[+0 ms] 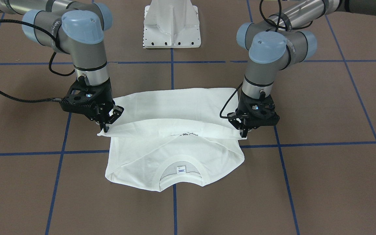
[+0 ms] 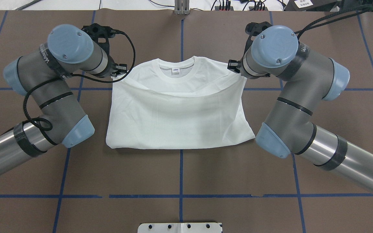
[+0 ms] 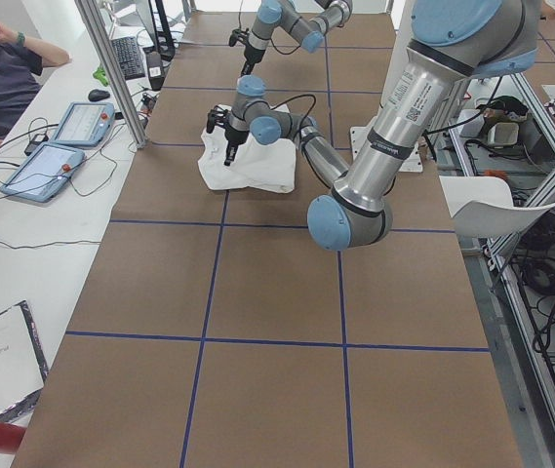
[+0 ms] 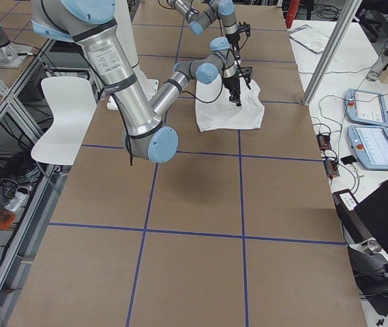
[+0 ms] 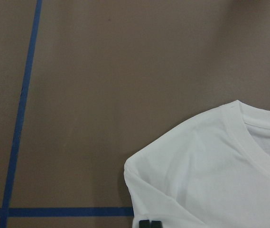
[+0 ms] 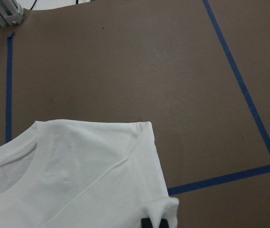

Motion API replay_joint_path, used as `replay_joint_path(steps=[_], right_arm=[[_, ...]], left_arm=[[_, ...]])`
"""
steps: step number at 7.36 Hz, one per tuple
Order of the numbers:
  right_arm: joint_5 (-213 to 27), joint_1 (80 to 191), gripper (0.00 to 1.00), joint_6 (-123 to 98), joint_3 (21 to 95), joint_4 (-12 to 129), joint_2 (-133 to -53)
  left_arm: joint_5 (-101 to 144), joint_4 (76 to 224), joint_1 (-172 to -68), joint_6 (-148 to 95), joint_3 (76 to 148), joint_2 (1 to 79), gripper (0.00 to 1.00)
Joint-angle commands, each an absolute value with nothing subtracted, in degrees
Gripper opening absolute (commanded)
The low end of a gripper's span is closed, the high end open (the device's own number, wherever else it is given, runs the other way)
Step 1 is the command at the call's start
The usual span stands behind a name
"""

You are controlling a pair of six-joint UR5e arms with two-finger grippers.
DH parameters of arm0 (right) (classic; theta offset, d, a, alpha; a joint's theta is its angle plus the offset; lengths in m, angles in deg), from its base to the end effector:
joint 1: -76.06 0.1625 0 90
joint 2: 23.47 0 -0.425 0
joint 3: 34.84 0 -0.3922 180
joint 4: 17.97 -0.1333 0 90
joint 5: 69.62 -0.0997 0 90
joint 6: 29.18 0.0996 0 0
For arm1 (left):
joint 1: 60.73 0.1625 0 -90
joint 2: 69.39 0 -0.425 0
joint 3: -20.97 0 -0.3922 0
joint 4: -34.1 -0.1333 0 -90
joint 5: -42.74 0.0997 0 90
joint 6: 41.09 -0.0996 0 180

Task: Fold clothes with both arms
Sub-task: 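Release the hem at the collar and draw both grippers back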

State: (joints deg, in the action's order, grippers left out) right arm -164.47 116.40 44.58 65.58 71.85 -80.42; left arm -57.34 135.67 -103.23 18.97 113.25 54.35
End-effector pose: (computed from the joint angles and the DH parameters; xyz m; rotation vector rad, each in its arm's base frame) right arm -0.4200 -0.5205 0.2519 0.2917 -0.7128 0.3675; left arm 0.4326 -0.5536 0.2778 0.3560 0.7666 -0.1330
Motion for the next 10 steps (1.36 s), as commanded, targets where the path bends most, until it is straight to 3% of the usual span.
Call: replay_joint_path(steps=[1,3,4,5,7,10], right_arm=[[-164.54,116.49,0.00,44.29,62.47,70.72,-80.42],[-164.54,116.49,0.00,44.29,59.83,66.86,-80.42],[-164.45,116.41,0.99,44.29,59.64,66.67,-80.68],[-164.71,116.41,1.00,44.38,59.73,66.58,-80.34],[-170.72,118.50,1.00,40.72,60.25,67.19,-80.33],[-175.61,120.45,1.00,37.08,62.63,66.93,-82.44]], left_arm=[[-56.84,136.23,-103.53,15.62,111.32,54.62,0.00],[-56.93,136.23,-103.70,15.07,111.24,54.44,0.00],[-56.93,136.31,-103.71,15.07,111.32,54.44,0.21],[-57.10,136.84,-103.71,14.37,111.85,53.83,0.99],[-57.63,137.02,-103.79,9.90,114.90,51.83,1.00],[-67.56,137.19,-101.09,10.76,127.47,40.66,1.00]])
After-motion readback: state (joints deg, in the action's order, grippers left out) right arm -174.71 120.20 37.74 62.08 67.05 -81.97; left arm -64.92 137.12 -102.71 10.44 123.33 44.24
